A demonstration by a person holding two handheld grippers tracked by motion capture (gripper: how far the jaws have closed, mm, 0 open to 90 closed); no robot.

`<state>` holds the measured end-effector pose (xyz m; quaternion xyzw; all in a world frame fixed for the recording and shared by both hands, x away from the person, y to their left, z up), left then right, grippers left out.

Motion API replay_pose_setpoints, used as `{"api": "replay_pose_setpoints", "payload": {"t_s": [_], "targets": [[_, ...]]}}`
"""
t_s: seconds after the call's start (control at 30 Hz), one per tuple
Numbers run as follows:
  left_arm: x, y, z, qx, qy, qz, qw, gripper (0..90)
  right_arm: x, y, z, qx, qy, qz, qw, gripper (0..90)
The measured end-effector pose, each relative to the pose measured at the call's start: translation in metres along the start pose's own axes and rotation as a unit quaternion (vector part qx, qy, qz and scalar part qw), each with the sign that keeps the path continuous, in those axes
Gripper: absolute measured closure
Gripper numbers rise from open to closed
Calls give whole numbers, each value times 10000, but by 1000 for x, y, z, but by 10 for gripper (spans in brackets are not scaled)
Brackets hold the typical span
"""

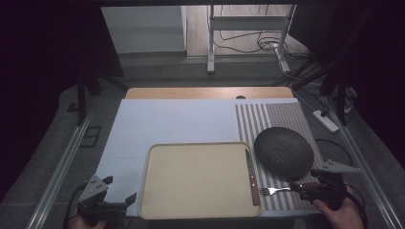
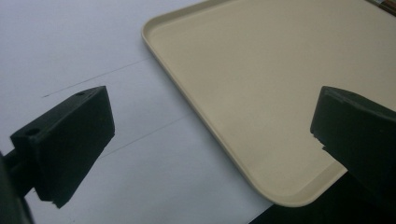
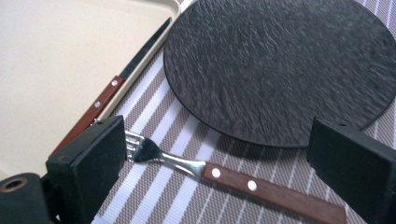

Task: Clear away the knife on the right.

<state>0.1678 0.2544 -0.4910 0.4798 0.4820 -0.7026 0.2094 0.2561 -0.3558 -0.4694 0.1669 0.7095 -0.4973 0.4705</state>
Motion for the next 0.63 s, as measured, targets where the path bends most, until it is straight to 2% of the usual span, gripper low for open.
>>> {"api": "replay_pose_setpoints", "payload": {"t_s": [0.43,0.63], "targets": [[0,1,1,-35,39,-46,10000,0,12,-8,7,155,131,-197,9996,57],[-1,1,1,-24,58,-44,10000,0,12,-8,8,136,177,-238,9995,59]]}}
Point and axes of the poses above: each handheld gripper's, and its own axes: y roughly forward along the jaws, x roughly out of its underside, z roughly to its right, the point moved 1 cm from there along y, roughly forward along the jaws, and after that the axes turned 10 degrees about z, right-handed, at the moved point
